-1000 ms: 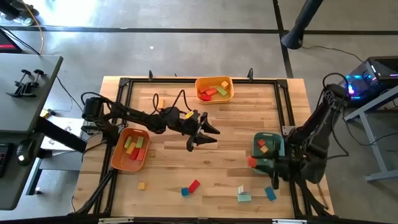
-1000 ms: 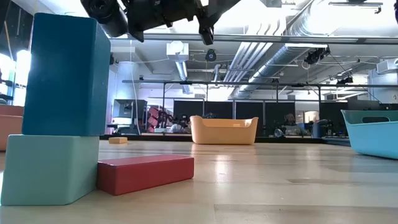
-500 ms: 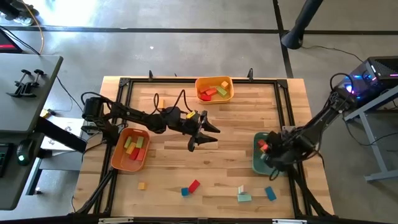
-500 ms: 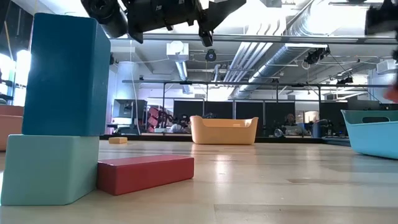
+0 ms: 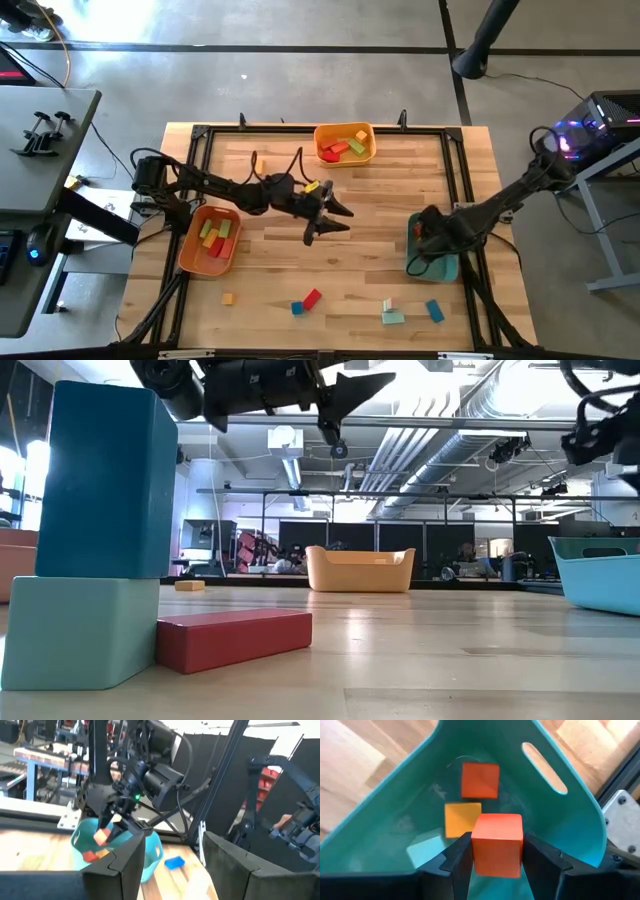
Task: Sort blocks by size
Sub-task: Put the orange small block into the green bin, then put the blue medium block into the orange bin
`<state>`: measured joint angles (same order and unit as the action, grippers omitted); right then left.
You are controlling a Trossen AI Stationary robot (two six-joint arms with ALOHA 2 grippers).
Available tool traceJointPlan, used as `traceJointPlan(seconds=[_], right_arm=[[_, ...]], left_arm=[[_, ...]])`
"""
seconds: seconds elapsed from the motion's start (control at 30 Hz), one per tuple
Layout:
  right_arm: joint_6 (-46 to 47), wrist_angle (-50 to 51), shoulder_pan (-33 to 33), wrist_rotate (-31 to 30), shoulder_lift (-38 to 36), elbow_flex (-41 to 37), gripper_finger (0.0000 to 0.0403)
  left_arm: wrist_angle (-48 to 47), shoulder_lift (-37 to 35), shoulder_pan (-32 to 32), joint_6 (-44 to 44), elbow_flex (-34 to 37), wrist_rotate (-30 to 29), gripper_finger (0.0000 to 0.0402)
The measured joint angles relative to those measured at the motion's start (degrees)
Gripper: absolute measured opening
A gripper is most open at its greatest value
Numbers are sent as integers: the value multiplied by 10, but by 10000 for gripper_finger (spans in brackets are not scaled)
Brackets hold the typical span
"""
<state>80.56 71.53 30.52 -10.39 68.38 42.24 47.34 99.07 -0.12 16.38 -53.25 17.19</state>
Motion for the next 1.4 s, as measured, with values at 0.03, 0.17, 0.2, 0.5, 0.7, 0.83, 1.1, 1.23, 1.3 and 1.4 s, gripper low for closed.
traceJointPlan(seconds=[0.03, 0.17, 0.2, 0.5, 0.7, 0.83, 1.1, 1.23, 1.3, 1.4], right_arm=[[-5, 1, -3, 0, 9, 0, 152], [-15, 4, -12, 4, 34, 0, 155], [-16, 8, -14, 12, 37, 0, 158], [-15, 28, -17, 18, 39, 0, 207], [23, 28, 12, -67, 39, 12, 207], [47, 19, 66, -163, 39, 54, 197], [-121, -246, 223, -295, 51, 133, 184], [-127, -403, 290, -243, 85, 157, 178], [-59, -451, 323, -215, 108, 168, 174], [36, -481, 371, -209, 153, 186, 169]], left_arm=[[-7, 0, -1, 0, 0, 0, 186], [-21, 0, -5, -5, 0, 0, 186], [-26, 0, -7, -9, 0, 0, 186], [-52, 0, -15, -32, 0, 1, 186], [-61, 1, -28, -33, 0, 2, 186], [-51, 1, -44, -50, 0, -2, 186], [-39, 1, -109, -84, 0, -56, 186], [-41, 1, -145, -100, 0, -97, 186], [-41, 1, -159, -112, 0, -113, 186], [-41, 1, -176, -128, 0, -138, 186]])
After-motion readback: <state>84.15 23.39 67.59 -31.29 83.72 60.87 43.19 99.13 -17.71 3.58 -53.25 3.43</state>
